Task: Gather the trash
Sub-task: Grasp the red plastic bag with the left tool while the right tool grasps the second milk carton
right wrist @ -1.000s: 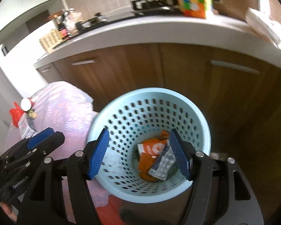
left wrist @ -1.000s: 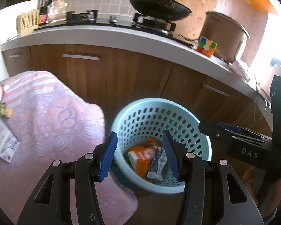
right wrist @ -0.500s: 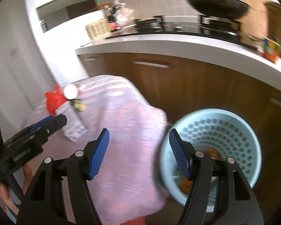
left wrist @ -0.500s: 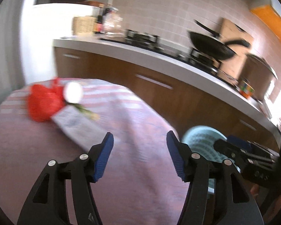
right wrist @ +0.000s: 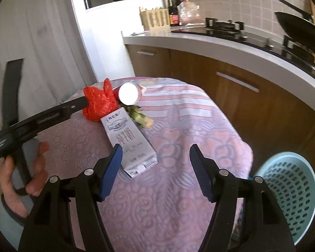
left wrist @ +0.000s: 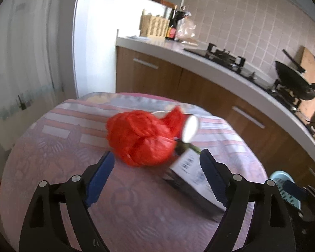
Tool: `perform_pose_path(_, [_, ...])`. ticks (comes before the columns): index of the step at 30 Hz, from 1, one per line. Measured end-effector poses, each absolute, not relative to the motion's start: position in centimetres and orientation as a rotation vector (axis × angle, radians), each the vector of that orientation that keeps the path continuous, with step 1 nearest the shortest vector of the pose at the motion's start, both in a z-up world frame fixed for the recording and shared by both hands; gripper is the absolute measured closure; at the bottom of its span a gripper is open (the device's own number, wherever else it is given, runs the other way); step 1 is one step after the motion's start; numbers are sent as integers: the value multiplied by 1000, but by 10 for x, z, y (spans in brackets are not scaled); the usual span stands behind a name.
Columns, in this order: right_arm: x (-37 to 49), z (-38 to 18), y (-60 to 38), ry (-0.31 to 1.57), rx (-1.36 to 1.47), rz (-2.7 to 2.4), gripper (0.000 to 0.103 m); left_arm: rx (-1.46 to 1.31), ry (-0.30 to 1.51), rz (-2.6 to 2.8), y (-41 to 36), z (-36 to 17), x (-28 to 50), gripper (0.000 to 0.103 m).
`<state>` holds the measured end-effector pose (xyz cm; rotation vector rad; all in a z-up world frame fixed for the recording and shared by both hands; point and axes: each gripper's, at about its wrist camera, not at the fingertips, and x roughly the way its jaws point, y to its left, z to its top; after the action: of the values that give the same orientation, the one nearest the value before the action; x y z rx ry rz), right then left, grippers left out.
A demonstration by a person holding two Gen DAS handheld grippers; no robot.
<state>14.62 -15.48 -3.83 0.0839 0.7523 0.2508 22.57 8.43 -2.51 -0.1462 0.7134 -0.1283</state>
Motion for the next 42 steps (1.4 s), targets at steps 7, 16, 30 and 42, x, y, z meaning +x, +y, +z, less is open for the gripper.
perform_pose_path(7, [166,-48,-132,753,27,290,40,-153,790,-111,92,-53,278,18])
perform_pose_path(16, [193,-76,-116,803,9,316,33,-189,810,-106,96,-73,295,13])
perform_pose_path(30, [205,-94,-94,842,-34,342,21,-214,793,-143,104,-68,279,51])
perform_pose_path(42, [206,-99,-76,886,-40,390,48,-257,708,-103,140,-37,210,51])
